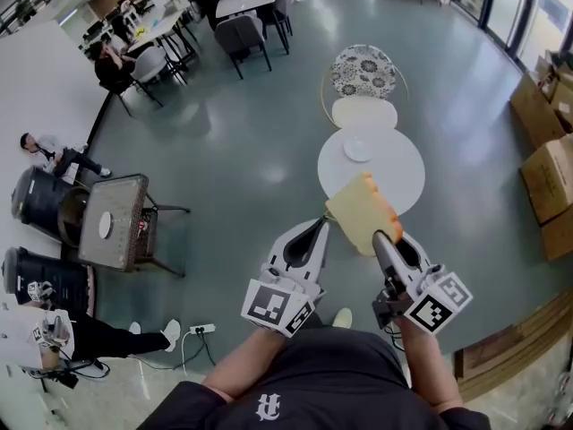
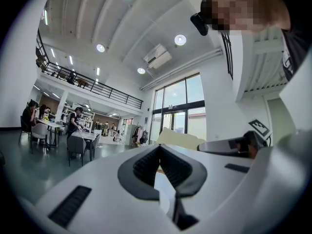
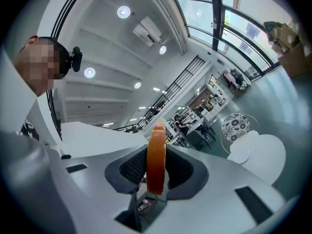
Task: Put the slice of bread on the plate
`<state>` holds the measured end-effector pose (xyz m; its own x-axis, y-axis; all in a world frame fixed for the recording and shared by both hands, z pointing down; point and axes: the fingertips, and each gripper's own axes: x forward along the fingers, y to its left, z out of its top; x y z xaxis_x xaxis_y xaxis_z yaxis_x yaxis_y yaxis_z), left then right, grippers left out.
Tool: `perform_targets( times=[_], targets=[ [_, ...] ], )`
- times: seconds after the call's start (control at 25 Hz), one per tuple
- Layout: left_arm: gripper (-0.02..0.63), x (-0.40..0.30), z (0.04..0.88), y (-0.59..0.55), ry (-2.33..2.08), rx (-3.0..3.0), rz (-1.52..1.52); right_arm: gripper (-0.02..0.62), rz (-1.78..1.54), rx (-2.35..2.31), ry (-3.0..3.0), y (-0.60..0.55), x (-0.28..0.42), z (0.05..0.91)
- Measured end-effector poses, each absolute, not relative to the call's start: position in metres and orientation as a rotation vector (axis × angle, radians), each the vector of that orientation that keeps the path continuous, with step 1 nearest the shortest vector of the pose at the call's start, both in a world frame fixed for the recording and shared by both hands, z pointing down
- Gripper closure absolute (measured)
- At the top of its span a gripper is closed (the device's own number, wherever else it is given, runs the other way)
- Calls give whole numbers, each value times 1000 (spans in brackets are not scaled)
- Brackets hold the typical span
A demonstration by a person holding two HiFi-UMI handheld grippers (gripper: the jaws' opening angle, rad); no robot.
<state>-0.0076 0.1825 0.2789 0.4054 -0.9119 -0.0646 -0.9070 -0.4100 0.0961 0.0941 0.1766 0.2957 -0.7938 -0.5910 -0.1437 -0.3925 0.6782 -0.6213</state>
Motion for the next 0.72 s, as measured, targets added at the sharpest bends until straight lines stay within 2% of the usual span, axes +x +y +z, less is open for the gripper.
perform_targets(
  times=[0.4,0.72],
  targets=[
    [600,-11,280,158,-1657,2620,-159,497,-862,-792,2563,150,86,302],
    [600,-40,289,97,-1637,2640,-168,497,-859,-832,2576,90,57,308]
  ],
)
